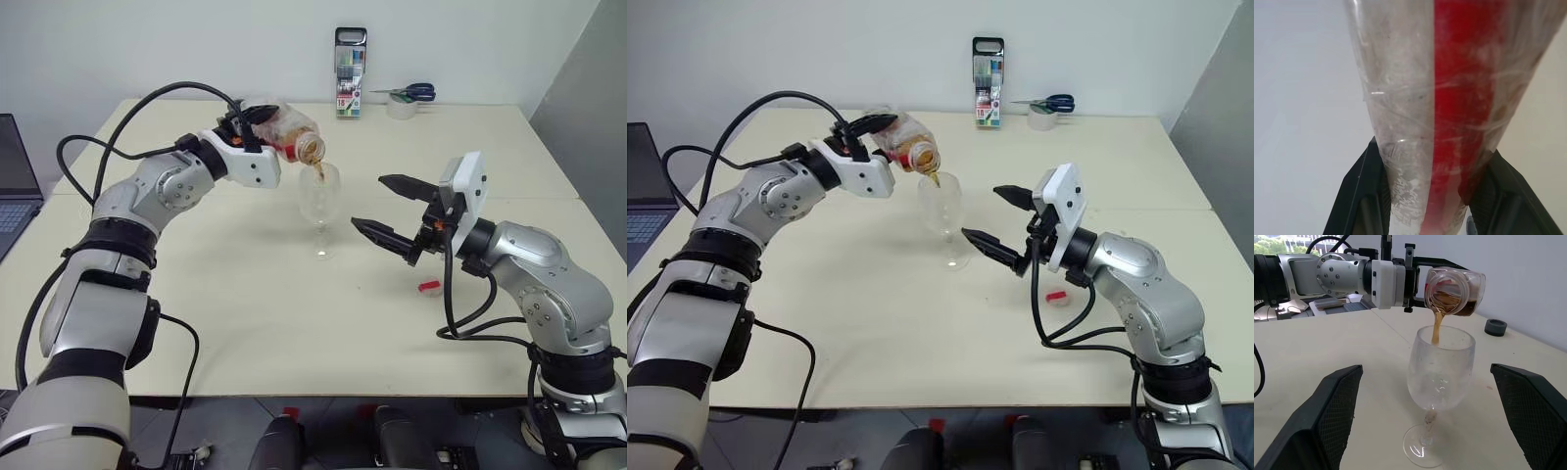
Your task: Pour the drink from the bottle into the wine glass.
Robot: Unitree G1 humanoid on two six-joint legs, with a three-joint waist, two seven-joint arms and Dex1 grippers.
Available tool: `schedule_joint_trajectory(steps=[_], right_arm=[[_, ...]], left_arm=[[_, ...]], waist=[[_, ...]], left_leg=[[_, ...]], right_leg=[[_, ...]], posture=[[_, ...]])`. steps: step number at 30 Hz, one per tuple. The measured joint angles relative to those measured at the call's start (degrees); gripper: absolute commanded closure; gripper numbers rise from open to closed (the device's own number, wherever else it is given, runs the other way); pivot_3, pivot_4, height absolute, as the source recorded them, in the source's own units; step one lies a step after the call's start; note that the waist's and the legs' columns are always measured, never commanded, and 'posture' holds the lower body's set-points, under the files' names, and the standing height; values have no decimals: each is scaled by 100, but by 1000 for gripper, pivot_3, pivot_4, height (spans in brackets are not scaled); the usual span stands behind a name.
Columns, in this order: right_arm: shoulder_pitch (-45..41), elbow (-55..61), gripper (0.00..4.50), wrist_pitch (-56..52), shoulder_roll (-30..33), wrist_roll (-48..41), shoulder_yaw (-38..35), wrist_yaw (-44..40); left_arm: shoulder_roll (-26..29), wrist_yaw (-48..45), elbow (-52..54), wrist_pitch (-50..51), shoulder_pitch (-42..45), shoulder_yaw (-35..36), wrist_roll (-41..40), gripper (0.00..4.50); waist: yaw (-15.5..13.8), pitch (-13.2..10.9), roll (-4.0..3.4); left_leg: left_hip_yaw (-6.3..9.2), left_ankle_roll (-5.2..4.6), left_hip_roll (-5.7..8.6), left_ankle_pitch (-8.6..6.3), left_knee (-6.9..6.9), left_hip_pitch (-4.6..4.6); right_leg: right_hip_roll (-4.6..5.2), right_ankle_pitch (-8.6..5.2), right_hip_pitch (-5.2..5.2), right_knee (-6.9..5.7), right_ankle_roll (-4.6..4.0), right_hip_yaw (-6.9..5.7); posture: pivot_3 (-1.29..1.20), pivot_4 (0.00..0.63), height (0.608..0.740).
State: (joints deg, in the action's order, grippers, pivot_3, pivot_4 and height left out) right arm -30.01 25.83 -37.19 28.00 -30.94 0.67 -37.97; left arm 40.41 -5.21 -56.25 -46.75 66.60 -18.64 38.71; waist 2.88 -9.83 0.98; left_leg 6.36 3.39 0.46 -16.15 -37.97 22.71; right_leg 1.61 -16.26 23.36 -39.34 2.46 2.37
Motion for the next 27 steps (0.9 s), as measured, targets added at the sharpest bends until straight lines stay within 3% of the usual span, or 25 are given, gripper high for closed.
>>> schedule_joint_trajectory(steps=[27], right_arm=[[19, 41, 0, 49, -288, 309, 518, 310]], left_arm=[[78, 641, -464, 110, 188, -355, 447, 2837]], waist=[[10, 0, 0]], left_leg=[[-2, 2, 2, 1, -2, 2]], right_leg=[[2, 0, 13, -18, 0, 2]], posture=[[0, 150, 740]])
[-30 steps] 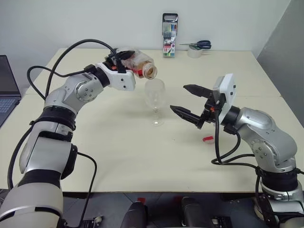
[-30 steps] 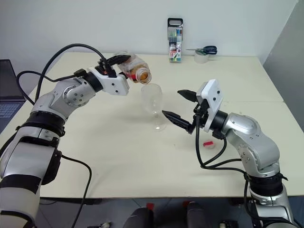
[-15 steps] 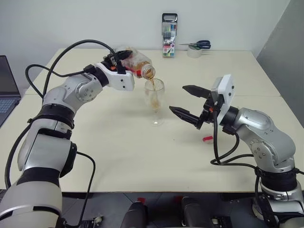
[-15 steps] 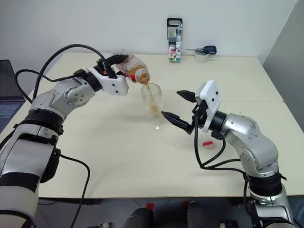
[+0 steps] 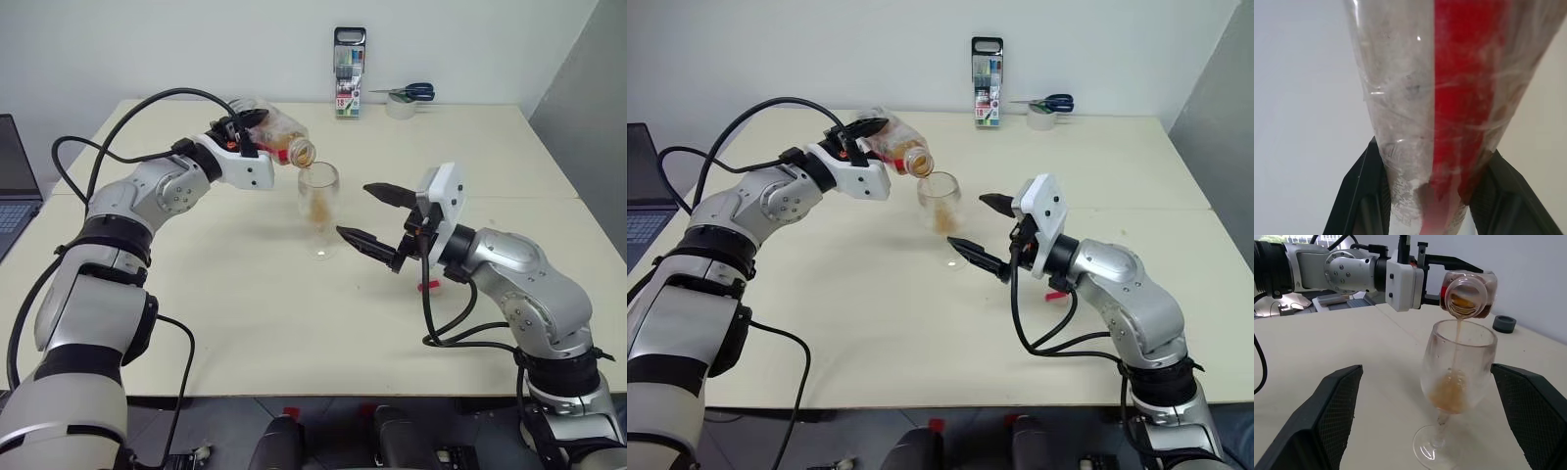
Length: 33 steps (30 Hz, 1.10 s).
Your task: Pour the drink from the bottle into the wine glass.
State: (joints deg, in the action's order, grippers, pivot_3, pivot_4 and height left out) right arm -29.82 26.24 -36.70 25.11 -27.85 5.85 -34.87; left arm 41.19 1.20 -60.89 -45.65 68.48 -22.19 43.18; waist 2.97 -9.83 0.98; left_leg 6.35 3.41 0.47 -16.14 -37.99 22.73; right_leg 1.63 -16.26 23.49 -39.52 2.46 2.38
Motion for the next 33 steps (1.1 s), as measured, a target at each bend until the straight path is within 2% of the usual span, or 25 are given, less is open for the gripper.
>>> schedule_joint_trajectory(steps=[33], right_arm=[[201, -4, 0, -20, -429, 355, 238, 430]], left_arm=[[14, 477, -308, -94, 397, -381, 296, 2837]], waist=[[11, 0, 0]], left_leg=[[0, 1, 1, 0, -3, 5]], right_leg=[[1, 0, 7, -6, 0, 0]], posture=[[0, 150, 740]])
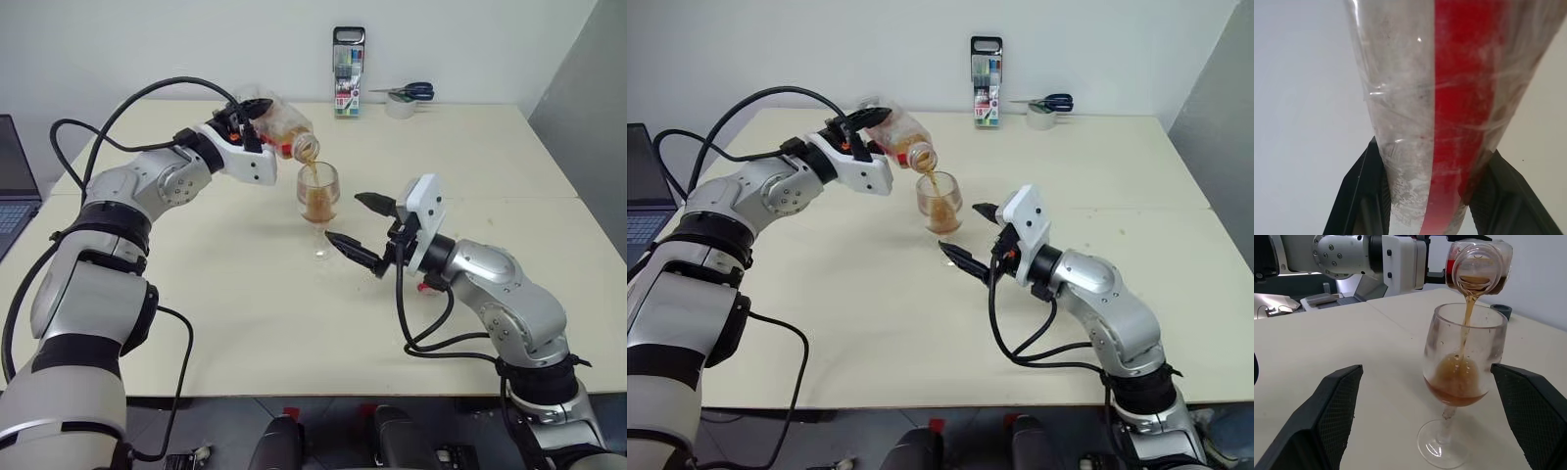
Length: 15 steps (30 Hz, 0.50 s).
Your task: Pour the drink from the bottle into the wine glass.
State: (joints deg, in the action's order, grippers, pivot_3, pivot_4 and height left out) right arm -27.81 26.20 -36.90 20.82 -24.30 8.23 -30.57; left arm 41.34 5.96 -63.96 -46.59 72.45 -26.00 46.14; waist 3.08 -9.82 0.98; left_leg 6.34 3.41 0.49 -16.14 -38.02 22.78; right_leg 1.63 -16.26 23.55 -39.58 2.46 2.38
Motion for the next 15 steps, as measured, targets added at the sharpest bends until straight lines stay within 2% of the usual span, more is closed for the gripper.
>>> schedule_joint_trajectory(steps=[15], right_arm=[[1, 0, 0, -25, -89, 17, 81, 24]], left_arm=[[25, 111, -93, -4, 65, -87, 31, 2837]], waist=[[4, 0, 0]], left_leg=[[0, 0, 1, 0, -1, 0]], right_leg=[[0, 0, 0, -1, 0, 0]], posture=[[0, 150, 740]])
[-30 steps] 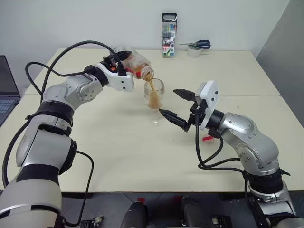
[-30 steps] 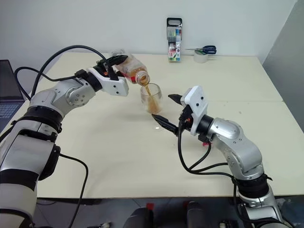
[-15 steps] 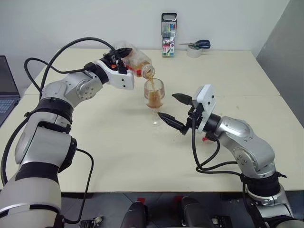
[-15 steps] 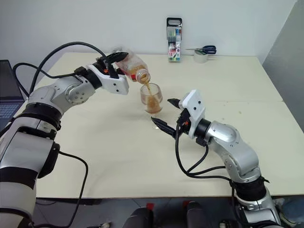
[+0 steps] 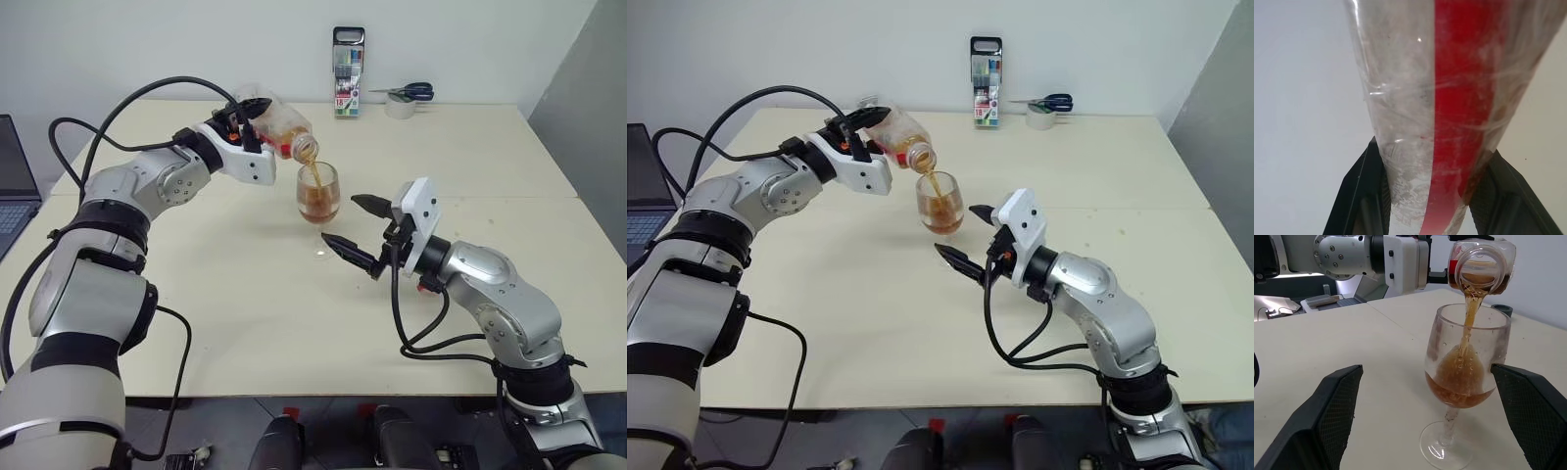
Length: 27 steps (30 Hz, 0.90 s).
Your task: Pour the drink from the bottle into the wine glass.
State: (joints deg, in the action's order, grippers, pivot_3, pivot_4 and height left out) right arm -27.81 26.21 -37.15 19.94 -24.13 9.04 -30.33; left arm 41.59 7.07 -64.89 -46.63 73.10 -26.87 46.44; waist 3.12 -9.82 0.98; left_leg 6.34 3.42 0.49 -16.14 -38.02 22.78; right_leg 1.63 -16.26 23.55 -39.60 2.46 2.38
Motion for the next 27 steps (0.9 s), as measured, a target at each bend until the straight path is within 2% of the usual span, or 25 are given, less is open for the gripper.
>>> schedule_joint_trajectory(steps=[16, 27], right_arm=[[-1, 0, 0, -33, -47, 0, 10, 33], [-7, -2, 0, 60, -117, 156, 20, 111]], left_arm=[[-7, -72, -21, 0, 4, 0, -41, 2837], [-124, -596, 73, 46, -133, 189, -604, 2837]], waist=[[1, 0, 0], [7, 0, 0]], left_leg=[[0, 1, 0, 0, 0, 0], [0, 1, 0, 1, -2, -1]], right_leg=[[0, 0, 0, -2, 0, 0], [0, 0, 1, -4, 0, 0]], posture=[[0, 150, 740], [0, 150, 740]])
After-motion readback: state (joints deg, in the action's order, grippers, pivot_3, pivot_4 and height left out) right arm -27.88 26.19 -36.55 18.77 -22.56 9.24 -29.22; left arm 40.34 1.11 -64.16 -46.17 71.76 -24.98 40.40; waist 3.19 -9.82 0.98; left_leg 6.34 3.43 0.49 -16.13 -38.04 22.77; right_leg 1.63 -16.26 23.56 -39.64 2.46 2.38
